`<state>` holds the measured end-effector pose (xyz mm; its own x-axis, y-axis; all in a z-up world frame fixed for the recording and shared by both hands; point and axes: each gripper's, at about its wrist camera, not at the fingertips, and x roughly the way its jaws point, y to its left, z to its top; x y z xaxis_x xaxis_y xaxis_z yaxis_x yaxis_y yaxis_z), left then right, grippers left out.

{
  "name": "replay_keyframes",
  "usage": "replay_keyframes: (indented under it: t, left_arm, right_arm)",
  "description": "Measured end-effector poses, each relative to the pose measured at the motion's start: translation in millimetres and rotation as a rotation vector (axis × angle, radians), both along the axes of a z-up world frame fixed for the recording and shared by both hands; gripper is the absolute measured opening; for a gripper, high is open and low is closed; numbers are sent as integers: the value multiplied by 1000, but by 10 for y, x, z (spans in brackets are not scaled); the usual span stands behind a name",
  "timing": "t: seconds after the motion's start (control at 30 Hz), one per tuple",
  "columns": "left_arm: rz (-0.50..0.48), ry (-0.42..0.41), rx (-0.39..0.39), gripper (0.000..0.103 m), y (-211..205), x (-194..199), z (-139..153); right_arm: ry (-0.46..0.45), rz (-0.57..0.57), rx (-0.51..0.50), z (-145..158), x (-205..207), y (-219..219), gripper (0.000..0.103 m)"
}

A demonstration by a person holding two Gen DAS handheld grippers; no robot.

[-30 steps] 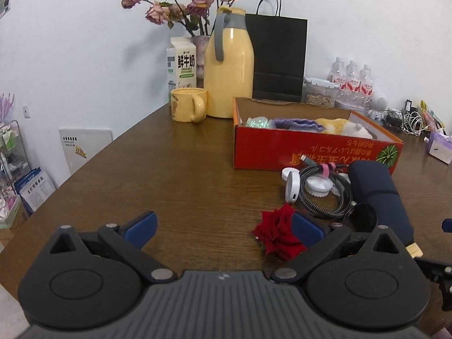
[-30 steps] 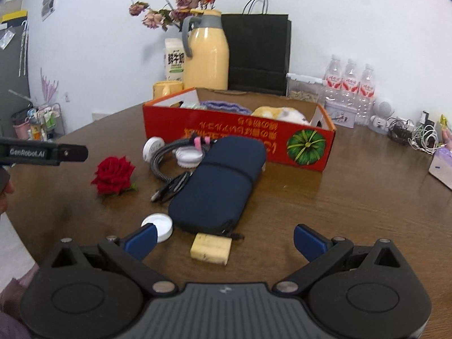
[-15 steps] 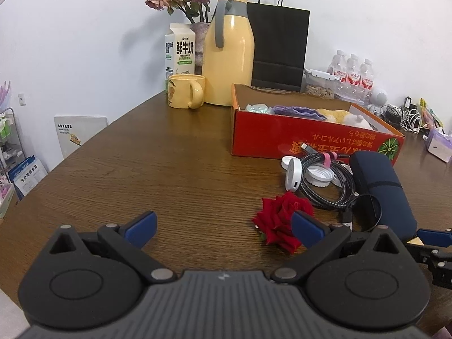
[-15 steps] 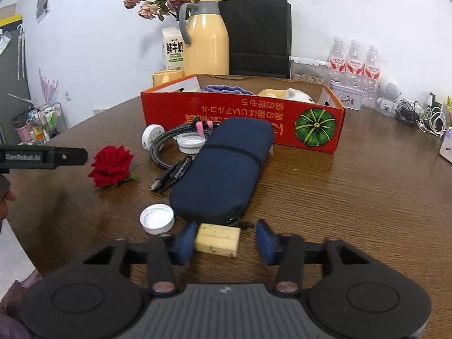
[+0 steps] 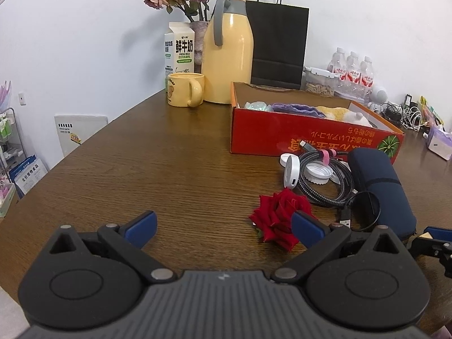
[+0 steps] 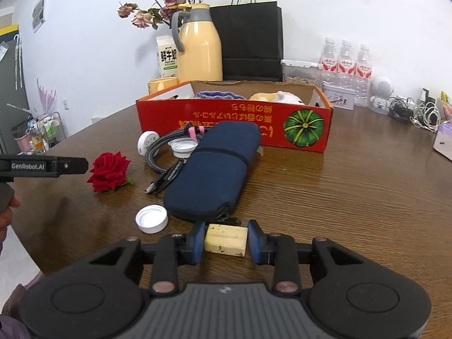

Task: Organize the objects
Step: 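Grasp the beige sponge block with the right tool while the left tool grasps the red rose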

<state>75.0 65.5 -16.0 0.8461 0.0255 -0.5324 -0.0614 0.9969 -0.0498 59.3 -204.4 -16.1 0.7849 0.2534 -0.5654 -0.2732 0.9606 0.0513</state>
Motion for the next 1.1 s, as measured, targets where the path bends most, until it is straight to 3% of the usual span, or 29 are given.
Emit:
replay_keyframes:
  t: [0.47, 0.87, 0.93, 1.0, 1.1]
  left_arm:
    - [-21, 17, 18, 103, -137, 78, -31]
    - [-72, 34, 38, 103, -322, 392, -141]
    - [-90, 30, 30, 96, -341, 398, -143]
    - [-106, 40, 22, 66, -346, 408, -146]
    - [-126, 62, 15, 47, -356, 416, -156]
  right_arm:
    - [-36, -79, 21, 31, -29, -269, 31]
    - [-57, -82, 16, 43, 43, -303, 31]
    - [-56, -80, 16, 38, 56, -298, 31]
    - [-56, -79, 17, 38, 69, -297, 31]
    - [-59, -76, 17, 40, 97, -290, 31]
